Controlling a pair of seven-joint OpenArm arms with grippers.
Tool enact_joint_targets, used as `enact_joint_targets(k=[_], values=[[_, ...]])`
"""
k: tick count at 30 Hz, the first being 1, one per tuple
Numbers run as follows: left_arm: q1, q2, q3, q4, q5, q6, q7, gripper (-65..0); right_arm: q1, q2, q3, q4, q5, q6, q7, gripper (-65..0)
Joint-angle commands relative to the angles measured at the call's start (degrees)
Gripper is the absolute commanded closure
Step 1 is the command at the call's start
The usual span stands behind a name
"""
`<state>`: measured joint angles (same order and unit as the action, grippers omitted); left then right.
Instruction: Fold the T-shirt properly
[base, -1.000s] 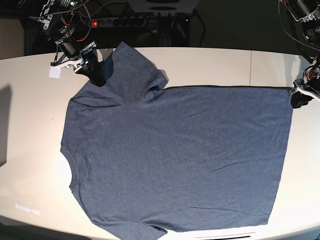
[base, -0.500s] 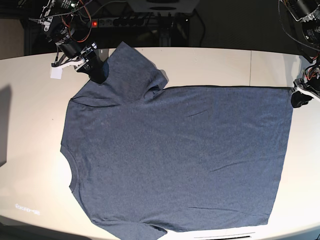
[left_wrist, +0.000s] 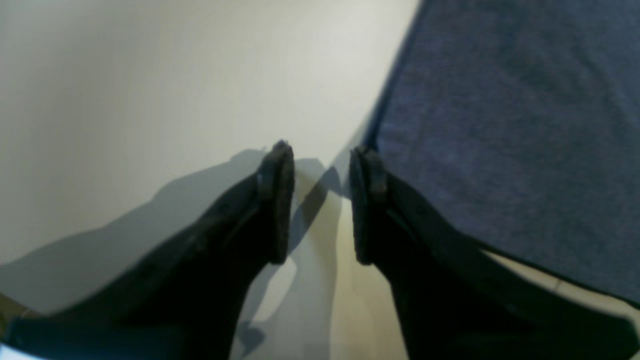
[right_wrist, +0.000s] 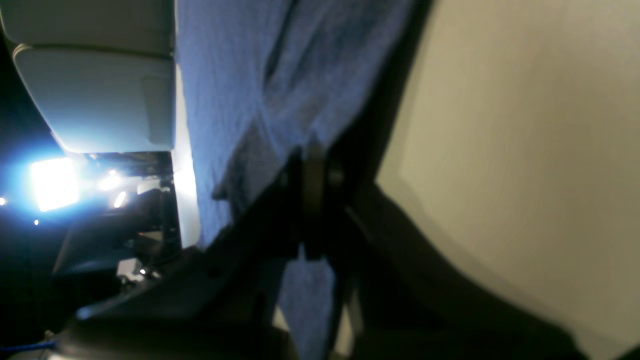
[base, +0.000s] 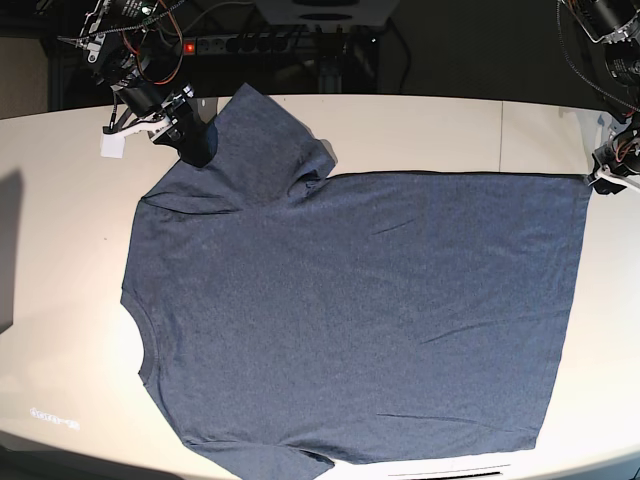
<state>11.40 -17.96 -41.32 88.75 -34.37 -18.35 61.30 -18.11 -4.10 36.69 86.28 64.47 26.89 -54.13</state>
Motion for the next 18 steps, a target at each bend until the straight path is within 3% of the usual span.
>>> enact_joint_targets(k=[1,7,13,18], values=[[-0.46,-1.14,-0.39,0.85,-0.46,1.01,-0.59,-22.4,1.55,0.81,-0.11,1.03,2.36,4.44,2.62,0.0],[-0.42,-1.11,-0.39,0.59,0.39,1.03,2.03,-22.4,1.53,1.79,-0.11,1.03,2.36,4.42,1.75,0.0],[-0.44,-1.11,-1.49,-3.15,-7.41,1.01,2.21,-22.4,1.51,2.51,-0.11,1.03,2.36,4.44,1.75,0.0],[-0.44,-1.31,-6.16,-7.17,-11.96,0.98,2.45,-22.4,1.53,2.51,-0.11,1.03,2.36,4.44,1.75,0.0]])
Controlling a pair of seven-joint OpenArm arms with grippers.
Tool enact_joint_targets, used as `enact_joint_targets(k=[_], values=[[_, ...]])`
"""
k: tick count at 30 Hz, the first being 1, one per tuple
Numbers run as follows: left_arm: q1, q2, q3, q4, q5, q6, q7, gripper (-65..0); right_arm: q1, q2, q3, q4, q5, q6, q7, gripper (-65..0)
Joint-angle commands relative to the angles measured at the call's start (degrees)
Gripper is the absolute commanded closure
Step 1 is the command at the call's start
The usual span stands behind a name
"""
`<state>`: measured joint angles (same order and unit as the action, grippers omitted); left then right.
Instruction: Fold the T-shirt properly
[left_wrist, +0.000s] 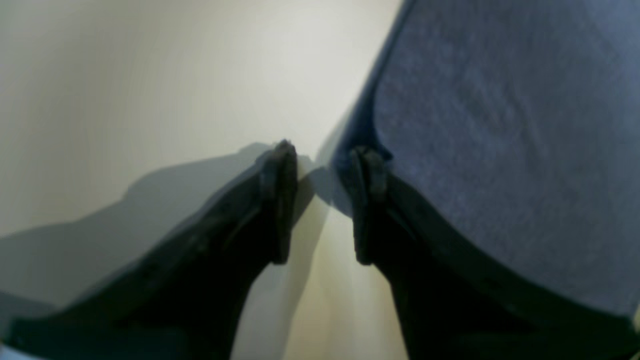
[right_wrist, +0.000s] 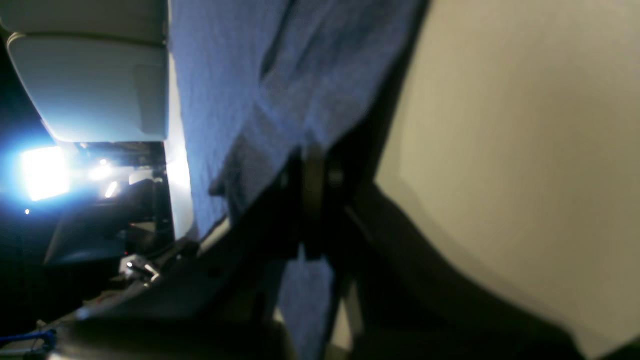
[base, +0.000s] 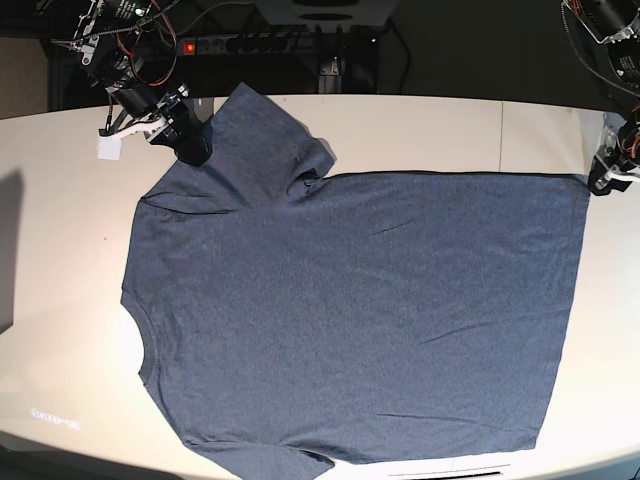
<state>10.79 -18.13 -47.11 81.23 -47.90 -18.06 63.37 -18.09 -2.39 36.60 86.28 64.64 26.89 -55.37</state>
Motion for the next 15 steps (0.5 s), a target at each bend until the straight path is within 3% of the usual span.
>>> enact_joint_targets(k=[1,7,15], values=[[0.17,-1.49,-1.92,-0.04,0.22,0.70,0.98,-22.4,1.51,0.81,-0.02,1.03,2.19,4.44,2.99,0.0],[0.28,-5.35,-8.63,-2.03,-4.70,-1.27,3.08,-22.4,1.53,0.81,-0.02,1.03,2.16,4.44,2.99,0.0],[1.66,-5.53,-5.97,-2.62,-9.11,-4.33,3.06,-22.4,1.53,0.81,-0.02,1.03,2.16,4.44,2.82,0.0]])
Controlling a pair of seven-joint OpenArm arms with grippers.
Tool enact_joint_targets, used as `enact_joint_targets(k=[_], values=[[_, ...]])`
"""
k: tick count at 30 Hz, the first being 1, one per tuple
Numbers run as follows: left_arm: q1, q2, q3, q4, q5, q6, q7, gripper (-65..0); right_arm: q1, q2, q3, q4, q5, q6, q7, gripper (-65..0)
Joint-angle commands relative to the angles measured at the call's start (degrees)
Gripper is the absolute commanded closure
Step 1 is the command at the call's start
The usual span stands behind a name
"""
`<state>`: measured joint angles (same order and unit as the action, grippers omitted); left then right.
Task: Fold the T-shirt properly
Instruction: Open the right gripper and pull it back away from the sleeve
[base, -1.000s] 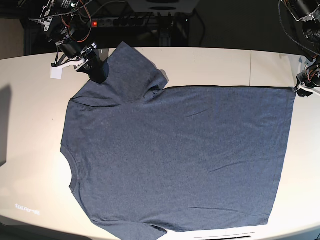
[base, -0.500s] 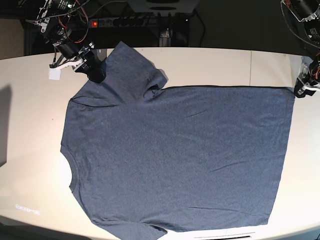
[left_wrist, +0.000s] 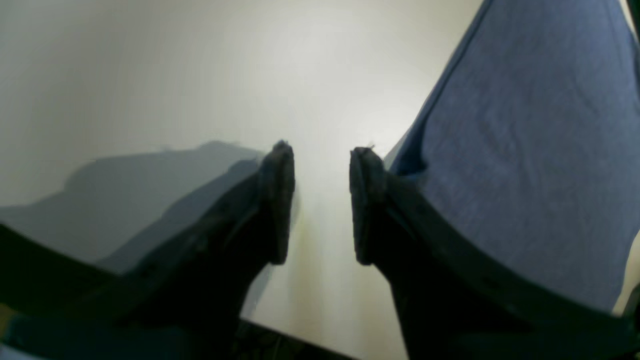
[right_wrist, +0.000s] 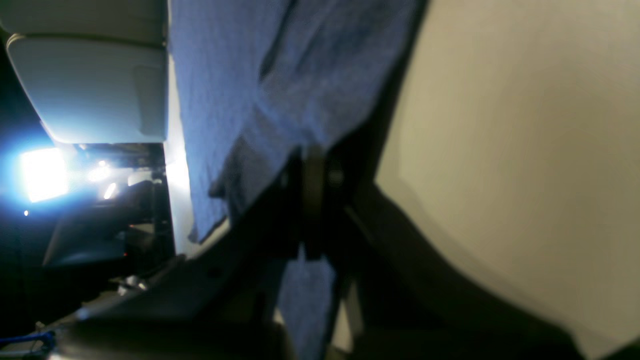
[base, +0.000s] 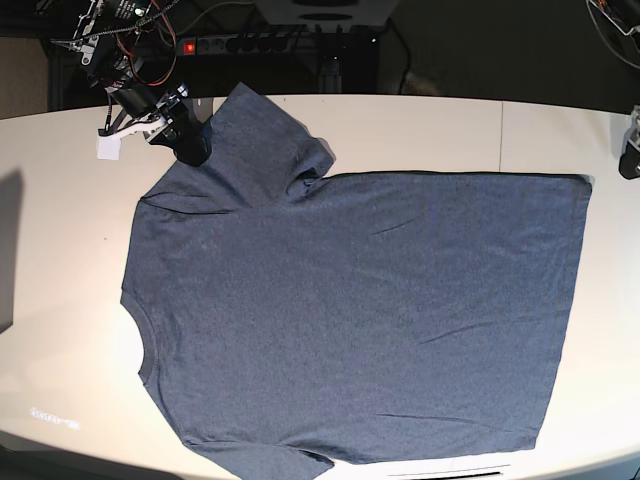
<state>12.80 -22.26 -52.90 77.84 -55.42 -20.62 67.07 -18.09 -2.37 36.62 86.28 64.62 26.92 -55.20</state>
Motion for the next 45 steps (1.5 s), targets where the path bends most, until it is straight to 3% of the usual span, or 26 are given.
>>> enact_joint_targets(k=[1,11,38,41,45], values=[[-0.22,-1.40,0.68,0.76,-1.84,-1.92,-0.63,-22.4,1.53,0.79,-0.04,1.03,2.19,4.42,2.67,0.0],[-0.26,-1.40,6.95,0.76,0.85,-1.92,-3.48,-22.6,1.53,0.79,-0.04,1.03,2.19,4.42,2.64,0.0],[-0.28,-1.42,6.99,0.76,0.83,-1.90,-4.33,-22.5,1.38,0.76,-0.04,1.03,0.50,4.42,2.19,0.0],[-0.26,-1.42,6.99,0.76,0.85,-1.92,-4.31,-22.5,1.38,0.76,-0.04,1.03,0.98,4.39,2.69,-17.5],[-0.26,-1.42,6.99,0.76,0.85,-1.92,-4.28,-22.6,1.36,0.76,-0.04,1.03,2.43,4.37,1.92,-19.3]])
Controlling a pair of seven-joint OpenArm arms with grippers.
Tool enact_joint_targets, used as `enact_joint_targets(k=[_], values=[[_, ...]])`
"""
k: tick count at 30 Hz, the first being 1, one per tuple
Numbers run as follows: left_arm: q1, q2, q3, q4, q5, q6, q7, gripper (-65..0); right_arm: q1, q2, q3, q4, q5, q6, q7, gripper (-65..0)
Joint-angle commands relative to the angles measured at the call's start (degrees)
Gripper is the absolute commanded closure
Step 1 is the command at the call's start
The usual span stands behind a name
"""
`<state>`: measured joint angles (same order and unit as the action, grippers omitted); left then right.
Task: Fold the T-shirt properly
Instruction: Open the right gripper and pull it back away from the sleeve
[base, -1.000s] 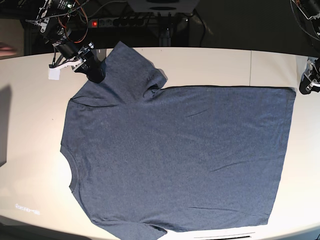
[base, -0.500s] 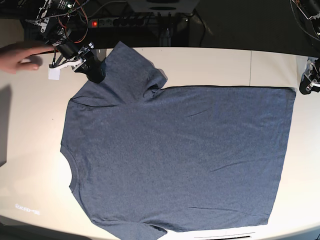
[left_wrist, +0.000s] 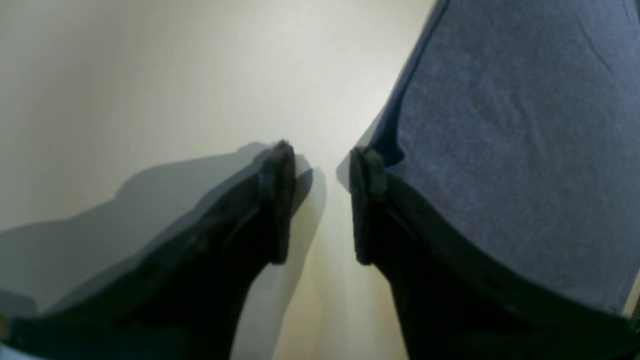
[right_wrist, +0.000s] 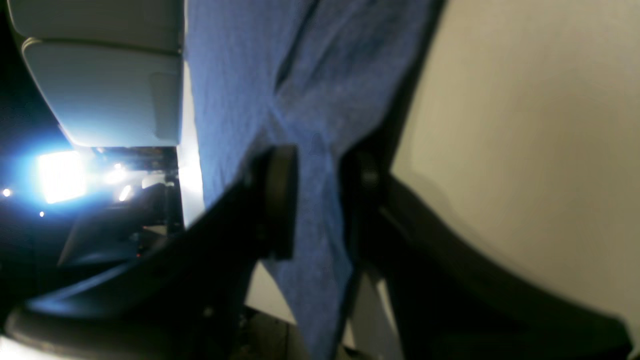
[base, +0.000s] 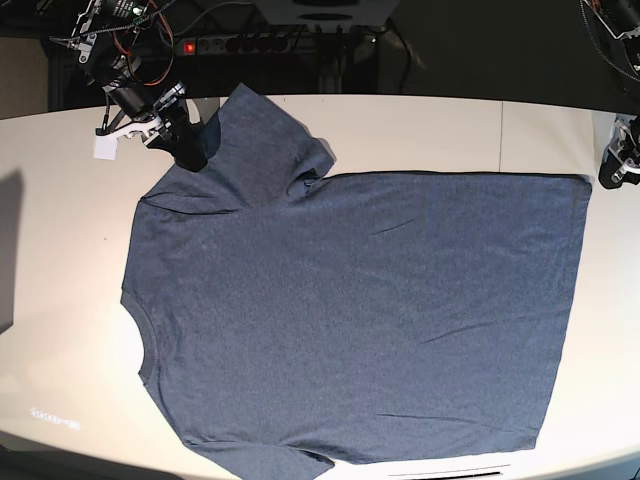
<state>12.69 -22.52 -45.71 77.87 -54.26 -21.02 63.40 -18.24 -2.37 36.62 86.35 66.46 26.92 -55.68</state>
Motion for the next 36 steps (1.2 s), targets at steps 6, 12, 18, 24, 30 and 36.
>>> enact_joint_targets(k=[6,12,18,24,30,36], values=[[-0.15,-1.16,-0.20,0.74,1.05,-1.53,-0.63,-22.5,0.31,0.37,-0.07,1.09,4.48,4.37,0.26,-19.2],[-0.17,-1.18,-0.20,0.74,1.60,-1.51,-2.43,-22.5,-2.49,0.28,-0.61,1.09,9.29,4.39,-1.42,-19.1],[-0.15,-1.18,-0.20,0.74,1.86,-1.51,-2.49,-22.5,-5.95,0.26,-0.63,1.16,11.93,4.37,-2.51,-19.1],[-0.15,-1.18,-0.20,0.74,2.86,-1.51,-2.47,-22.5,-10.12,-1.03,-0.63,3.43,18.21,4.39,-4.61,-19.0],[-0.15,-1.18,-0.20,0.74,2.84,-1.51,-2.49,-22.5,-12.11,-1.77,-0.61,9.44,18.54,4.42,-4.79,-19.0],[-0.13,-1.18,-0.20,0.74,2.84,-1.51,-2.08,-22.6,-12.09,-1.77,-0.46,14.27,17.03,4.37,-3.85,-19.1]])
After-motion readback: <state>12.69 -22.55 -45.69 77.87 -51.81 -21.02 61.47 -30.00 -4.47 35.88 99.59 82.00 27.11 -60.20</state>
